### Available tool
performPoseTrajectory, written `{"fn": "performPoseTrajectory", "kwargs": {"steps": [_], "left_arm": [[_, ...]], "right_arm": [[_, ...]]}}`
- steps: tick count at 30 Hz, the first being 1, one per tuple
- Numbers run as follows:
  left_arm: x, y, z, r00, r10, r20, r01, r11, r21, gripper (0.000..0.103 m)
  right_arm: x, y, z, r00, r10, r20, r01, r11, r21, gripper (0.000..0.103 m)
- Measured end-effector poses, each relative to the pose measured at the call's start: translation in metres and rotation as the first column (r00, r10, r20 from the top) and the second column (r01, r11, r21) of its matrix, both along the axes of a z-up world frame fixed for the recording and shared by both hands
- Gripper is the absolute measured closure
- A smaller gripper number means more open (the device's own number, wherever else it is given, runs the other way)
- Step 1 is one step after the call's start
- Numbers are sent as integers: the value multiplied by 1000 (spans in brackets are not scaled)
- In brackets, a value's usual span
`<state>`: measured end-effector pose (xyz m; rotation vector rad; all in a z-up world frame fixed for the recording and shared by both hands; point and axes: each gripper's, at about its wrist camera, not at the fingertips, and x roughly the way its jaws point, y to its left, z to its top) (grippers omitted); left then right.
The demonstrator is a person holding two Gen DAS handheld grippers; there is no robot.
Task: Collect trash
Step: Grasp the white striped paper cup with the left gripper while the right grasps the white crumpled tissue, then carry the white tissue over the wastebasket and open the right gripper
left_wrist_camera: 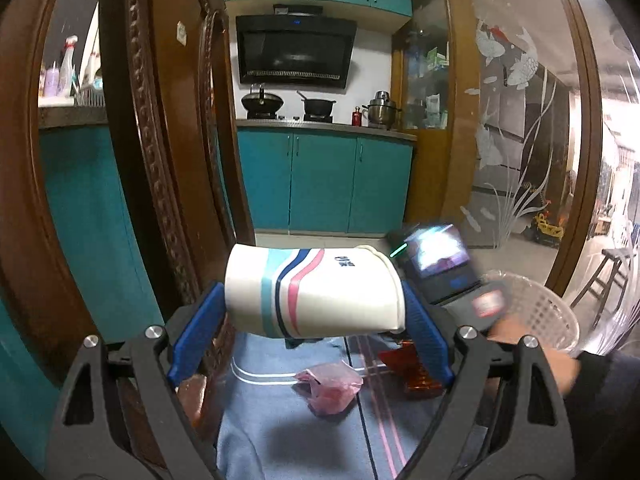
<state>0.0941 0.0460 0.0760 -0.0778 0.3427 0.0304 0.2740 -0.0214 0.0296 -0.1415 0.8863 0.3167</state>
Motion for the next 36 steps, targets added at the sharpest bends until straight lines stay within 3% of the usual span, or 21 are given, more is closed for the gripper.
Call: {"fn": "performPoseTrajectory", "kwargs": {"steps": [3, 5, 10, 14, 18, 36], "left_arm": [[2, 3, -3, 999, -10, -33, 9, 999, -32, 16], [4, 0, -7, 998, -19, -66, 17, 999, -31, 16], [6, -18, -20, 991, -57, -123, 53, 998, -34, 16], [4, -37, -33, 986, -70, -152, 67, 997, -23, 16], [7, -54, -45, 983, -46, -176, 51, 998, 25, 16], [17, -50, -47, 978, -9, -210, 18, 999, 39, 16]], "right_arm": [[-54, -40, 44, 995, -9, 100, -6, 989, 149, 71], [-87, -66, 57, 989, -39, 140, 10, 979, 205, 70], [-140, -124, 42, 980, -149, 134, 98, 939, 328, 70], [-147, -130, 20, 987, -140, 83, 104, 936, 336, 70], [-150, -123, 26, 985, -124, 121, 83, 952, 295, 70], [-147, -106, 20, 991, -69, 112, 37, 963, 268, 69]]}}
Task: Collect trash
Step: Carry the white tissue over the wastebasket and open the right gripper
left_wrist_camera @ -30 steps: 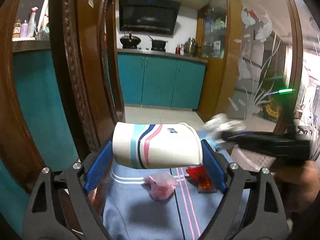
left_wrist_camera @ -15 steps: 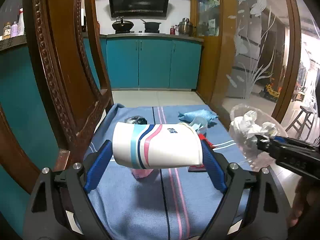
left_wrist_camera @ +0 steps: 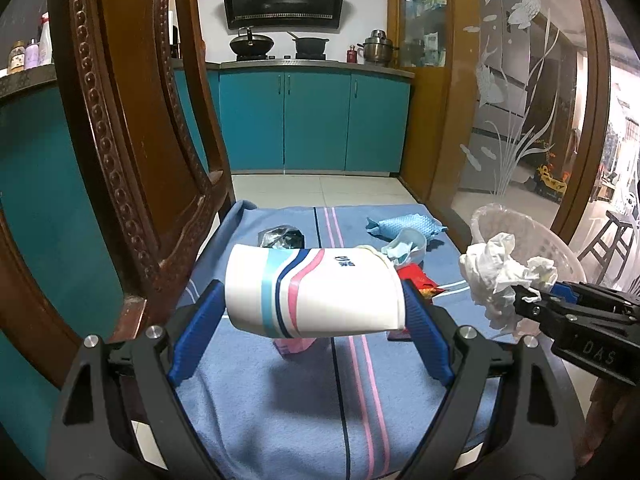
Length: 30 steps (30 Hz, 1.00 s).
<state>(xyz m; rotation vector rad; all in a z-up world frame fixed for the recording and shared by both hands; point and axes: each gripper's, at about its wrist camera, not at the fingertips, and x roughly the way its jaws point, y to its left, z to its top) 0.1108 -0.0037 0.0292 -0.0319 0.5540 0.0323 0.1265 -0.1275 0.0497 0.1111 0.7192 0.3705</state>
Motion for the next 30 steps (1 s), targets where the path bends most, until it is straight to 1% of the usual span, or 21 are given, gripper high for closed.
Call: {"fn": "performPoseTrajectory", "kwargs": {"steps": [6, 30], "left_arm": [[0, 6, 1, 1000, 9, -1, -9, 1000, -8, 16], [1, 2, -1, 1000, -1, -10, 1, 1000, -6, 16]], "right_arm": [[1, 3, -2, 1000, 3, -2, -3, 1000, -8, 69], [1, 4, -7, 1000, 8, -19, -9, 1000, -23, 69]]}}
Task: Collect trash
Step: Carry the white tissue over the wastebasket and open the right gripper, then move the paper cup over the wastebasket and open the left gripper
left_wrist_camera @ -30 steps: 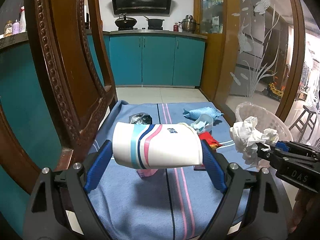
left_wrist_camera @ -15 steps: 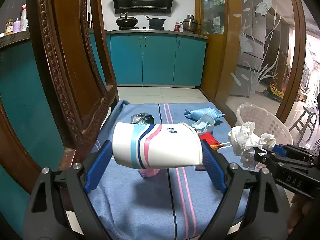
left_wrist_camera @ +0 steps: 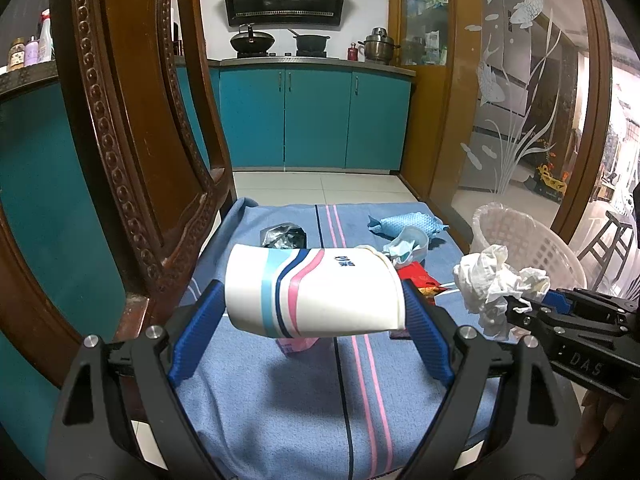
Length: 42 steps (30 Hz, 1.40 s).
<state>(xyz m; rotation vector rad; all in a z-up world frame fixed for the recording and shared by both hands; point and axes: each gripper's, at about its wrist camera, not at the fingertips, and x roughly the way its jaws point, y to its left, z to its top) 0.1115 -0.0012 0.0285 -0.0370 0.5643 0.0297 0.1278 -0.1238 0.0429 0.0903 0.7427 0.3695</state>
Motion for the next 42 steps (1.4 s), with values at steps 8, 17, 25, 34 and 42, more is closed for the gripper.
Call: {"fn": "performPoseTrajectory", "kwargs": {"steps": [8, 17, 25, 34, 42], "left_arm": [[0, 1, -1, 1000, 1, -1, -1, 1000, -3, 16], [1, 3, -4, 1000, -11, -5, 11, 1000, -6, 16], [1, -8, -8, 998, -57, -21, 57, 998, 10, 16], [19, -110, 16, 953, -304, -5, 304, 953, -3, 16], [84, -233, 50, 859, -509, 52, 512, 857, -58, 4]], "right_arm": [[-5, -39, 33, 979, -117, 165, 108, 992, 63, 68], [52, -157, 8, 897, -436, 74, 425, 897, 124, 35], [-6, -181, 37, 824, -543, 164, 458, 807, 373, 7], [-33, -226, 45, 694, -692, 199, 530, 678, 510, 6], [-46, -248, 45, 646, -740, 189, 545, 620, 565, 6]]}}
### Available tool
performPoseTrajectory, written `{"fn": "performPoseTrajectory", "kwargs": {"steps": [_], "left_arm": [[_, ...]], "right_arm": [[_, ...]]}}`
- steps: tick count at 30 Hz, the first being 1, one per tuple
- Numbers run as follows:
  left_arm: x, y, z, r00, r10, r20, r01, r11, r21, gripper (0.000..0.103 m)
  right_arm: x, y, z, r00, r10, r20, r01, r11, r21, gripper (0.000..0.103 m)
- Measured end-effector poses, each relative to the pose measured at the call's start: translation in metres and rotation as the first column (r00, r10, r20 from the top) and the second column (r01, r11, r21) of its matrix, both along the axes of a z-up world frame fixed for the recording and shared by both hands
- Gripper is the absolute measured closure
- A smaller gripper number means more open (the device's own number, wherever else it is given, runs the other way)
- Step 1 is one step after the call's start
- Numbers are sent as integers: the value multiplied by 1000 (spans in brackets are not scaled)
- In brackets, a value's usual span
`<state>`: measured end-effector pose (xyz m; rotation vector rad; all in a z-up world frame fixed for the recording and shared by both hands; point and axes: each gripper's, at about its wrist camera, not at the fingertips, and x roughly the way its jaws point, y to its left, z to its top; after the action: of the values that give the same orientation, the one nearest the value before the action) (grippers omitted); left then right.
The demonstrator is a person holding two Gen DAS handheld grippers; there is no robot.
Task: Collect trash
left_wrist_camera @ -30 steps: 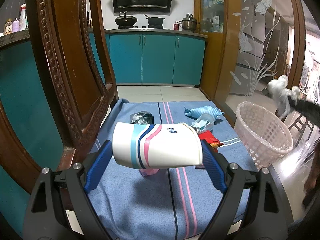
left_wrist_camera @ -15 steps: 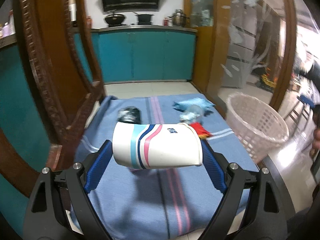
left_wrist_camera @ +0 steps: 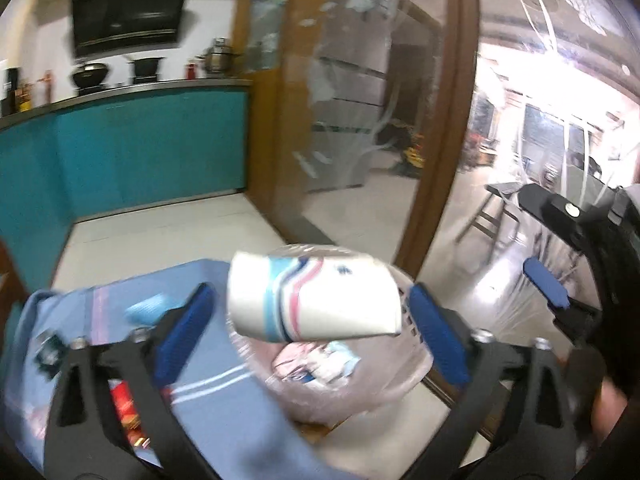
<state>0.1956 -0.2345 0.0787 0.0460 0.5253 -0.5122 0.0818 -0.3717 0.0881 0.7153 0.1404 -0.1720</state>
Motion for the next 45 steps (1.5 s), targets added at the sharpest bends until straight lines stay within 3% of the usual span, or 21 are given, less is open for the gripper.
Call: {"fn": "performPoseTrajectory", "kwargs": {"steps": [3, 8, 13, 17, 19, 23, 30, 45], "left_arm": [[8, 7, -13, 998, 54, -36, -52, 997, 51, 4], [-18, 84, -26, 979, 196, -56, -191, 978, 81, 4], [-59, 188, -36, 910, 409, -68, -401, 910, 103, 3], [-80, 238, -49, 852, 519, -73, -513, 854, 81, 3], [-86, 255, -57, 834, 541, -109, -537, 841, 62, 3], [-85, 252, -64, 843, 520, -135, -512, 854, 94, 3], [-84, 246, -70, 848, 504, -165, -494, 864, 96, 3], [-83, 237, -71, 852, 495, -171, -484, 869, 104, 3]], "right_arm": [[5, 2, -1, 999, 41, -22, -41, 999, 0, 6], [29, 44, -2, 969, 199, -150, -213, 973, -89, 6], [38, 127, -7, 891, 349, -289, -415, 885, -212, 6], [32, 189, -18, 818, 415, -399, -540, 792, -285, 7], [28, 208, -25, 792, 426, -438, -577, 757, -306, 7], [18, 233, -35, 765, 440, -470, -614, 718, -328, 7], [23, 233, -37, 787, 415, -456, -583, 743, -329, 6], [23, 234, -38, 779, 420, -466, -594, 732, -334, 7]]}}
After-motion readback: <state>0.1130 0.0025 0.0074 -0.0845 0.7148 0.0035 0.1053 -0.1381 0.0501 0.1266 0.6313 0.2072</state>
